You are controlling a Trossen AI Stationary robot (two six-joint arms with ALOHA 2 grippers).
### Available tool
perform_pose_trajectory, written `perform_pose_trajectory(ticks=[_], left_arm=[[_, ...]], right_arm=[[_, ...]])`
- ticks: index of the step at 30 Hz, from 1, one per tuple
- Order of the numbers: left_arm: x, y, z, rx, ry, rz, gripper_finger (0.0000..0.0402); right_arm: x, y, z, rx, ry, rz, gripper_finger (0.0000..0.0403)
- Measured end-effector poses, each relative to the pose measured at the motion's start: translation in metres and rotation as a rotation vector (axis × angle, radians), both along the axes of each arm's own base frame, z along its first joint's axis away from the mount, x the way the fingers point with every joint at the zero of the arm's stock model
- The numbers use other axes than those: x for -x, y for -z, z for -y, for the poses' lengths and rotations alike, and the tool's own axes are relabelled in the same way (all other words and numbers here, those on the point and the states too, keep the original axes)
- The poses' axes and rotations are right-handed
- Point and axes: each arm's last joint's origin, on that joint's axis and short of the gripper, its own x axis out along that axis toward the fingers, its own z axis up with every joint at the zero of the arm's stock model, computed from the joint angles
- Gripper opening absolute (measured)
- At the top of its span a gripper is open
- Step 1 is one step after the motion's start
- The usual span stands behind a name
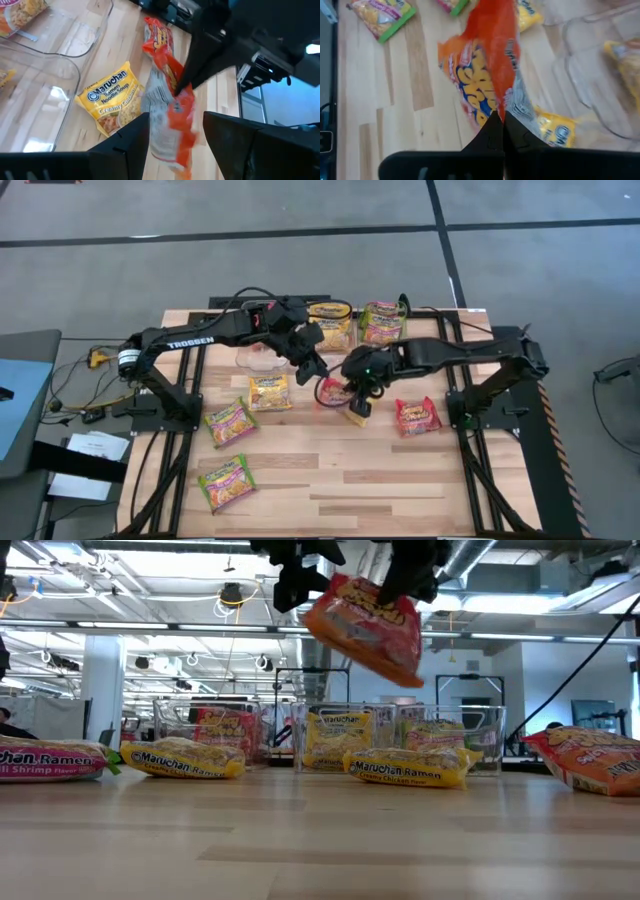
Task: Sort Maruchan noodles
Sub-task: Put the orange noodle pack into the left transparent bin
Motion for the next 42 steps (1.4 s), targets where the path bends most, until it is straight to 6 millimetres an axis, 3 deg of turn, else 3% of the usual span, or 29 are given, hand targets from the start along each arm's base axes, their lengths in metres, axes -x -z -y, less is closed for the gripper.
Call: perform_pose_trajectory(ticks=[18,35,42], left_arm=[[0.0,-0.001,0.002,0.029,0.043,0.008,0.0172],[0.001,-0.001,0.0,-0.072,0.032,0.015,0.0171],[0.001,-0.001,0.0,-0.114,0.068,0.025,0.0127]], right_arm=[[-0.002,-0.023,0.023,0.051,0.033,0.08,0.0001],[-0.007,-0.04,0.018,0.087,-0.013,0.172,0.0001],[-0.009,-0.042,0.019,0.091,-0.01,0.205,0.0001]])
